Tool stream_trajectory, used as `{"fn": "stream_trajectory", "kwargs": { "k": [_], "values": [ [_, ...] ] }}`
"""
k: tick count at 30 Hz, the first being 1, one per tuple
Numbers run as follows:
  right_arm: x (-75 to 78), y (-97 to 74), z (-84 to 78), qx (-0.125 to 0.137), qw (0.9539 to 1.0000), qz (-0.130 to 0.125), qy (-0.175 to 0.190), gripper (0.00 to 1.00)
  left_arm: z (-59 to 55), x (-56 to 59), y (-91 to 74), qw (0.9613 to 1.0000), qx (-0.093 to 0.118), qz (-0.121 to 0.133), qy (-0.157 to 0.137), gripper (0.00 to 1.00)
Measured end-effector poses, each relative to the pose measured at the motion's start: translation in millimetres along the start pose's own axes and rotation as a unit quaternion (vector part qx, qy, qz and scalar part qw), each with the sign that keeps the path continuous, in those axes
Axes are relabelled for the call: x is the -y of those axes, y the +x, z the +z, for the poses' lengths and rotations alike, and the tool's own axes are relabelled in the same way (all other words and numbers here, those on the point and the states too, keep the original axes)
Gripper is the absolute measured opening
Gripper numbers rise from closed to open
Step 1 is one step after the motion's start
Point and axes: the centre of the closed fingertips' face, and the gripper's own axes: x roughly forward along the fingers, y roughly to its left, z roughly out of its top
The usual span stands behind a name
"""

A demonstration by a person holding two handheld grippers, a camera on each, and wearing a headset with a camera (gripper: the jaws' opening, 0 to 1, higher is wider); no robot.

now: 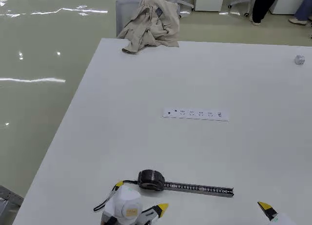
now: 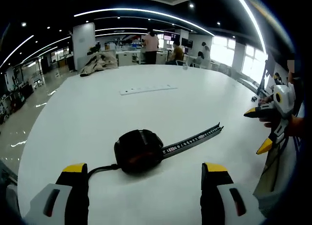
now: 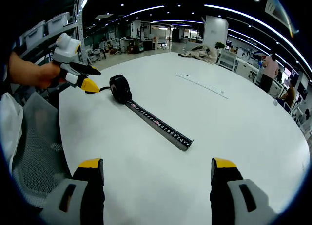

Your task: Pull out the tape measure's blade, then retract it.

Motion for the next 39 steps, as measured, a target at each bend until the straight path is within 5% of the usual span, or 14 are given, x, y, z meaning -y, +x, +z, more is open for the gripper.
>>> {"fn": "stream_trajectory", "kwargs": {
  "k": [15, 25, 39],
  "values": [
    [13.0, 18.8, -10.0, -0.05, 0.994, 0.05, -0.084, 0.92, -0.9, -2.8, 18.9, 0.9994, -0.007, 0.027, -0.022, 0.92],
    [28.9, 38.0, -13.3, -0.079, 0.9849, 0.08, -0.132, 0.91, 10.2, -6.5, 33.5, 0.9982, 0.002, 0.044, -0.041, 0.89],
    [40.0, 61.0, -6.8, -0.108, 0.9699, 0.119, -0.183, 0.86, 10.7, -9.2, 53.2, 0.9969, -0.009, 0.063, -0.047, 0.87]
  ]
}}
